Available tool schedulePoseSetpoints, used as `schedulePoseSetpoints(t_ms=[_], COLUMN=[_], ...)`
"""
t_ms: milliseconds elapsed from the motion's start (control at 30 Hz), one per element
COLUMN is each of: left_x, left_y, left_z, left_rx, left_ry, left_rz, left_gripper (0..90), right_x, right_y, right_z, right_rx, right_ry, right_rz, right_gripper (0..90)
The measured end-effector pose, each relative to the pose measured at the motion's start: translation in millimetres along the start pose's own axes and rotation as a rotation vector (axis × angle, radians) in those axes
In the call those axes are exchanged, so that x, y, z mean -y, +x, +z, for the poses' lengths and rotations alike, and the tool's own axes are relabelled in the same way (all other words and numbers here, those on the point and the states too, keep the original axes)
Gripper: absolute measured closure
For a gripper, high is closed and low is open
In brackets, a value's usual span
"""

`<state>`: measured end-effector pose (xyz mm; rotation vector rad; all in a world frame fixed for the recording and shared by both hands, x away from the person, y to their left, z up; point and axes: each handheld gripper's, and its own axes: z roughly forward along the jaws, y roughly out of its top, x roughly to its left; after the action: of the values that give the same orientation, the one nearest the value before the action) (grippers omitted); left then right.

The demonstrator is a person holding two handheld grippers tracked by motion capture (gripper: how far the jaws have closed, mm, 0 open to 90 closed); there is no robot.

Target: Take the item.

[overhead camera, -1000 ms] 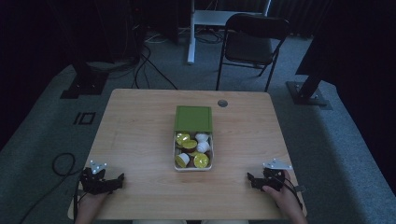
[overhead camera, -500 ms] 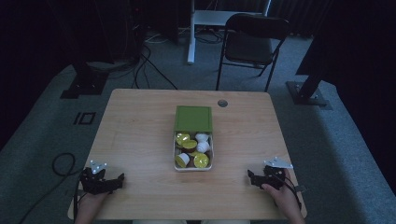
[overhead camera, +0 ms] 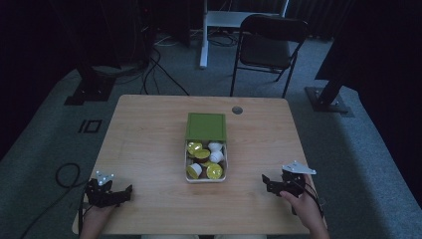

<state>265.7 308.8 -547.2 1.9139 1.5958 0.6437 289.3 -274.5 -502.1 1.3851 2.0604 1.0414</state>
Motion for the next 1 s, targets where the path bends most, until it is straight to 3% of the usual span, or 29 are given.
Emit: schedulePoseSetpoints(t_ms=[333, 1000], left_x=[0.0, 0.0], left_y=[0.1, -0.1], left_z=[0.0, 0.1], left_rx=[0.0, 0.0], left_ry=[0.001, -0.001], left_rz=[0.001, -0.001], left_gripper=[0.2, 0.2], right_x=[-16.2, -55.7], right_y=[7.6, 43.8], right_z=[-8.8, -12.5], right_rx=[-0.028, -0.131], right_ry=[-0.045, -0.125], right_rz=[0.005, -0.046], right_gripper=[11.8, 11.9])
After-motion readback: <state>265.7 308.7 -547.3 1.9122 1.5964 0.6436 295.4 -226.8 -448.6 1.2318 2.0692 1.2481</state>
